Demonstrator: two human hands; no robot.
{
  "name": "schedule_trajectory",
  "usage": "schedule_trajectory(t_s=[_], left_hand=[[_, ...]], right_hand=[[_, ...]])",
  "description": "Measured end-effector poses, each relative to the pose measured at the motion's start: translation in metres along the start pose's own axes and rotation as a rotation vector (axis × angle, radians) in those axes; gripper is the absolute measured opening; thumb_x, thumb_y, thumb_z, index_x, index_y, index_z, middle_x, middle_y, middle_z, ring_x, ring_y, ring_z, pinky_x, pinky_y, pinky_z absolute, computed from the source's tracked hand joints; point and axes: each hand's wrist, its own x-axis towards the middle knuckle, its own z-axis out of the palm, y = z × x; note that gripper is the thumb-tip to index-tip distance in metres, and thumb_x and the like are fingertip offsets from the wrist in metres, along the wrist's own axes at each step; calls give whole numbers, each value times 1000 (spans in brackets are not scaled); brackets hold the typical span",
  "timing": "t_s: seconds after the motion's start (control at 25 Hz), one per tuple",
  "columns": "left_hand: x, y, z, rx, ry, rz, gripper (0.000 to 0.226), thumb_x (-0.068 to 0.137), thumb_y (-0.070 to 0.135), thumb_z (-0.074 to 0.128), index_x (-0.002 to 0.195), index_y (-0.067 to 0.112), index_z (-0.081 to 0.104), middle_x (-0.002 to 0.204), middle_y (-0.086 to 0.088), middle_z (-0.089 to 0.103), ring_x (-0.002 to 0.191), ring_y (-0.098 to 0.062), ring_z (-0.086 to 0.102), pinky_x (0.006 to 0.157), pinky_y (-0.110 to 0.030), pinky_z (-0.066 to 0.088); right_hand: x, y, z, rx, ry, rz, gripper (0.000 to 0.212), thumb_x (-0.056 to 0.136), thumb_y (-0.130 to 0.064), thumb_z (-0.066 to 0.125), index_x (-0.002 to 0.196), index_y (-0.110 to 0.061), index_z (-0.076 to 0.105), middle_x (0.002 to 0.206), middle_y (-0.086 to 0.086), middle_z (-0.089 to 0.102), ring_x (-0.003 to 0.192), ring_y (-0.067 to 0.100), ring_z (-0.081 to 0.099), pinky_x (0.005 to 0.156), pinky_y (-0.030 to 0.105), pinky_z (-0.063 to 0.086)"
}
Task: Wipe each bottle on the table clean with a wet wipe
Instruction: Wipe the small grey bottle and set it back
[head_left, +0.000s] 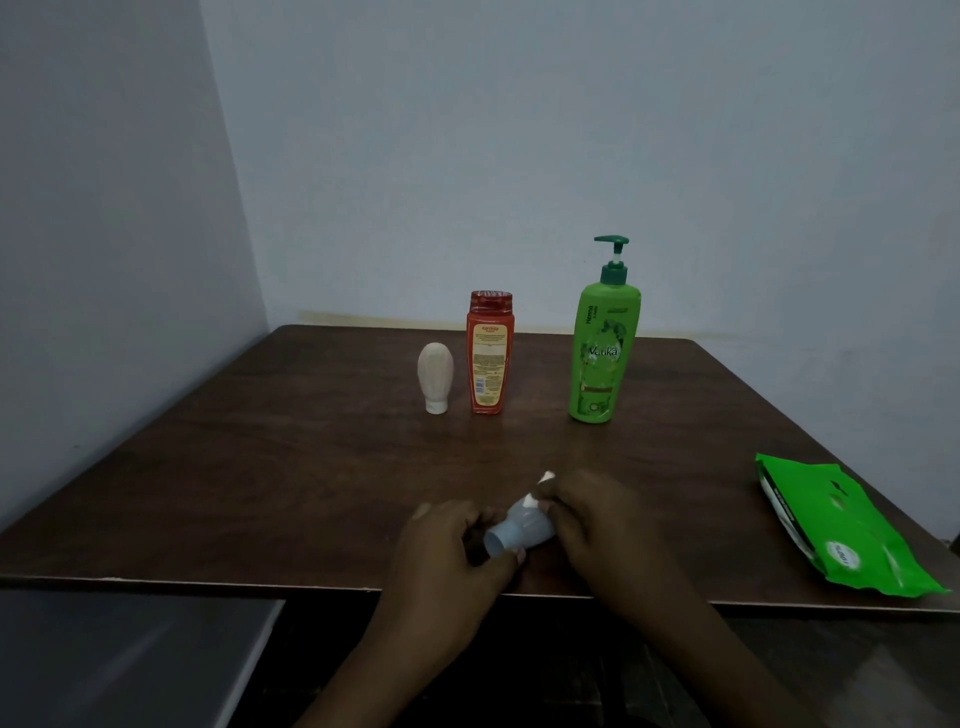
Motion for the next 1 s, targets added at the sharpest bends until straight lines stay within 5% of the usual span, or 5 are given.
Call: schedule_trajectory(t_s=[0.12, 0.28, 0.56, 0.84, 1.0], left_hand=[[1, -11, 0, -24, 41, 44, 24, 73, 37, 88, 89, 24, 76, 83, 15, 68, 84, 0, 62, 68, -19, 48], [4, -17, 1, 7, 42, 114, 22, 77, 41, 83, 88, 23, 75, 83, 15, 68, 83, 1, 61, 69, -19, 47], [0, -17, 6, 15, 27, 157, 21, 77, 44, 76, 78, 26, 65, 75, 18, 60, 80, 0, 57, 67, -7, 38], [-1, -17, 7, 1, 0, 163, 31, 77, 50, 69, 97, 27, 76, 90, 17, 71, 89, -2, 62, 77, -24, 51], [3, -18, 8, 37, 28, 167, 35, 78, 52, 67, 89, 20, 74, 84, 12, 70, 83, -4, 61, 73, -31, 51]], right_hand=[[-8, 0, 2, 12, -133, -161, 32, 90, -27, 48, 108, -18, 73, 105, -5, 72, 98, 8, 63, 90, 16, 42], [13, 22, -3, -34, -118, 12, 23, 92, -21, 57, 108, -19, 73, 106, -2, 70, 99, 14, 64, 89, 30, 50], [2, 14, -14, 98, -177, -175, 19, 89, -12, 65, 101, -25, 72, 103, -14, 69, 98, -5, 60, 87, 12, 44], [-8, 5, -15, 85, -230, -270, 22, 85, 0, 59, 94, -18, 68, 102, -7, 63, 97, 0, 54, 88, 6, 37], [12, 20, -17, 31, -161, -174, 16, 85, -4, 59, 91, -17, 66, 96, -4, 61, 90, 11, 57, 84, 12, 40]])
